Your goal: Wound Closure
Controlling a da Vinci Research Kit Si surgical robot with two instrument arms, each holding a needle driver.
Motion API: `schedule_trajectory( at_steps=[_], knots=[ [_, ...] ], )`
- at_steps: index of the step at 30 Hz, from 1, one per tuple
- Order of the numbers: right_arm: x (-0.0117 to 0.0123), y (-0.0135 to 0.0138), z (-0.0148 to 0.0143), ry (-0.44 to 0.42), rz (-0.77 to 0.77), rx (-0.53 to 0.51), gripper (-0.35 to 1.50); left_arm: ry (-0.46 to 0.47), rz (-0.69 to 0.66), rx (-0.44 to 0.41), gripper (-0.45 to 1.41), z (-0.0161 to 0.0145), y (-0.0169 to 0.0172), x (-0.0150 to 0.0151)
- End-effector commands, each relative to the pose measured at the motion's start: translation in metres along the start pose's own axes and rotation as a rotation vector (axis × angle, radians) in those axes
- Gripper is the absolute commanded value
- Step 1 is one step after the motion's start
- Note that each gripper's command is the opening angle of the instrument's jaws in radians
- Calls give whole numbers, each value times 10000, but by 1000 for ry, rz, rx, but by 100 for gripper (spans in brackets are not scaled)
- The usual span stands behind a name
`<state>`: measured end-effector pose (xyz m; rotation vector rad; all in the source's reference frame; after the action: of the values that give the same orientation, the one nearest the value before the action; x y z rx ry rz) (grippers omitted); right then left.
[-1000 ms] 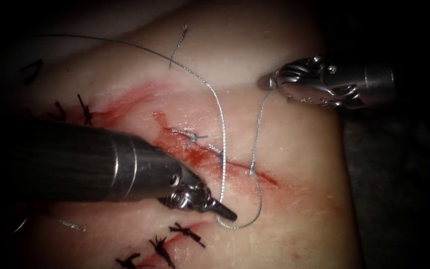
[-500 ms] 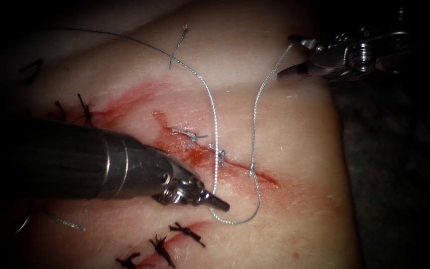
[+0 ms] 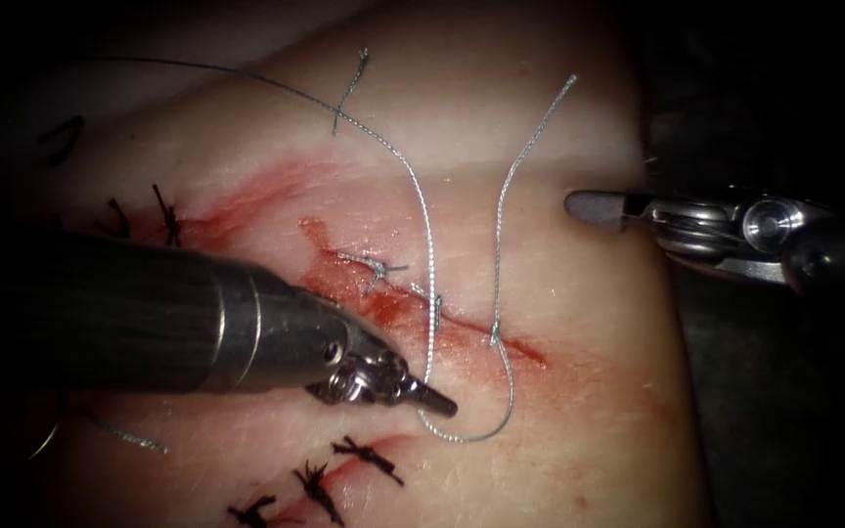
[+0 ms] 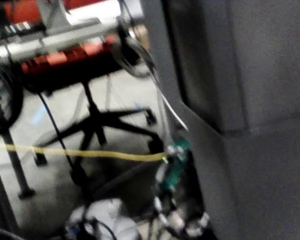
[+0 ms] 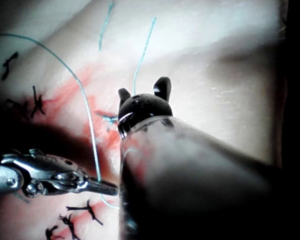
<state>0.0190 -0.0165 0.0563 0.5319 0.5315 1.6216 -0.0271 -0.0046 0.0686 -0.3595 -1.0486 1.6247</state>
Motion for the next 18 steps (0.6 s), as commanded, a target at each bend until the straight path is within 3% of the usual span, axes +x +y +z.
schedule_trajectory(
  at_steps=[1, 5, 9, 13, 18],
  knots=[
    [-12, -3, 20, -1, 23, 47, 89, 1, -1, 0, -45, 8, -2, 0],
    [-22, -1, 46, -18, 73, 152, 86, 0, 0, 2, -45, 10, -3, -1],
    [-28, -5, 64, -60, 68, 170, 93, -1, 1, 3, -45, 12, -4, -1],
    [-22, -12, 73, -49, 70, 195, 96, -4, 1, 3, -45, 12, -4, -2],
    [-13, -13, 76, -32, 50, 211, 62, -10, 1, 3, -45, 13, -3, -3]
  ],
)
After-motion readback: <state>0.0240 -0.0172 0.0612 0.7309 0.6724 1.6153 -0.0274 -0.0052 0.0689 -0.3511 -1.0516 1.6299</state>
